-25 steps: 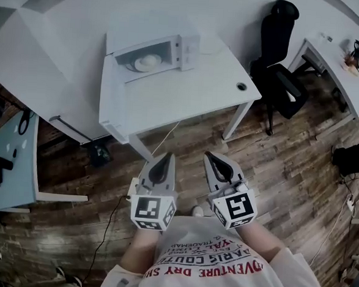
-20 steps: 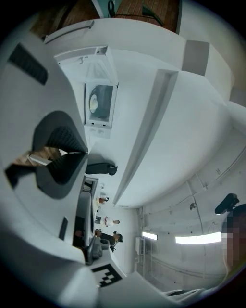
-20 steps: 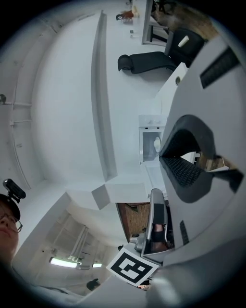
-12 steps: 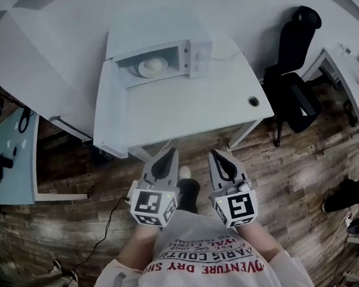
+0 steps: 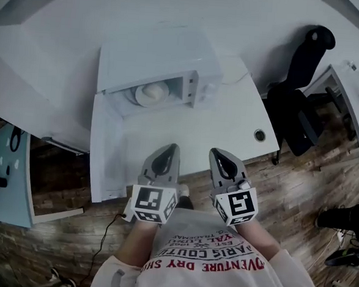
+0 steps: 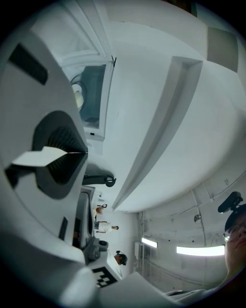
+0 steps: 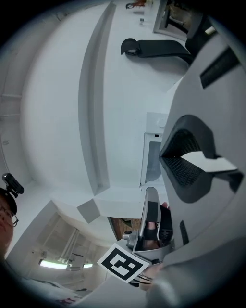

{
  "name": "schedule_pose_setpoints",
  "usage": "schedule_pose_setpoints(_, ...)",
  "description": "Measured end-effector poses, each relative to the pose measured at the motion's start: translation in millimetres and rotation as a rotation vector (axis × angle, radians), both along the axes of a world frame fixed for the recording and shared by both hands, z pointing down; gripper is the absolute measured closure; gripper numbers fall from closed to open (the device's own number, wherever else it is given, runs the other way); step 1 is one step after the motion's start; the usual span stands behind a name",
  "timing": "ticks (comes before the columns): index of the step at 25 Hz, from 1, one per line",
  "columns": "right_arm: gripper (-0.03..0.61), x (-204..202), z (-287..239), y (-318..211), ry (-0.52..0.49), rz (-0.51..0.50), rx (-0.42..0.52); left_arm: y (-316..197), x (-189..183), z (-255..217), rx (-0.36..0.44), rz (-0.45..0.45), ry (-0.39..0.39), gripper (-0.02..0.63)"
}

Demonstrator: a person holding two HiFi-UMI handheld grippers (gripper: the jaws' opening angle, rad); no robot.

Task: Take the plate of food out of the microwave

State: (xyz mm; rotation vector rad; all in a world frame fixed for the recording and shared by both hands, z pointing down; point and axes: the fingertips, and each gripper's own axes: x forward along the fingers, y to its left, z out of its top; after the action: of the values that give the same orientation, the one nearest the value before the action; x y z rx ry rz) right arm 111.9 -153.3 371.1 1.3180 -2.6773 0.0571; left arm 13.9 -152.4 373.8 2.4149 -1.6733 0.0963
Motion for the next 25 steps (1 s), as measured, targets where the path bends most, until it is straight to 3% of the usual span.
schedule_pose_setpoints(8, 0.575, -38.9, 1.5, -99.7, 0.008, -0.041, -0.004, -89.7, -37.1, 0.1, -0.02, -0.035, -0.004, 0.606)
schedule_pose_setpoints(14, 0.575, -52.9, 17.4, -142.7, -0.001, -0.085, -0.055, -120.4, -51.4, 14.4, -0.061, -0.092, -0.001, 0.605)
schedule_pose_setpoints(20, 0.575, -73.9, 34.5, -174.3, 0.001, -0.186, -0.106, -138.9, -73.2, 25.3, -0.073, -0.231, 0.04, 0.606)
schedule_pose_setpoints(25, 0.575, -87.7, 50.5, -198.3, 0.018, -0.263, -0.154, -149.2, -90.2, 40.8, -0.094, -0.347, 0.125, 0.606)
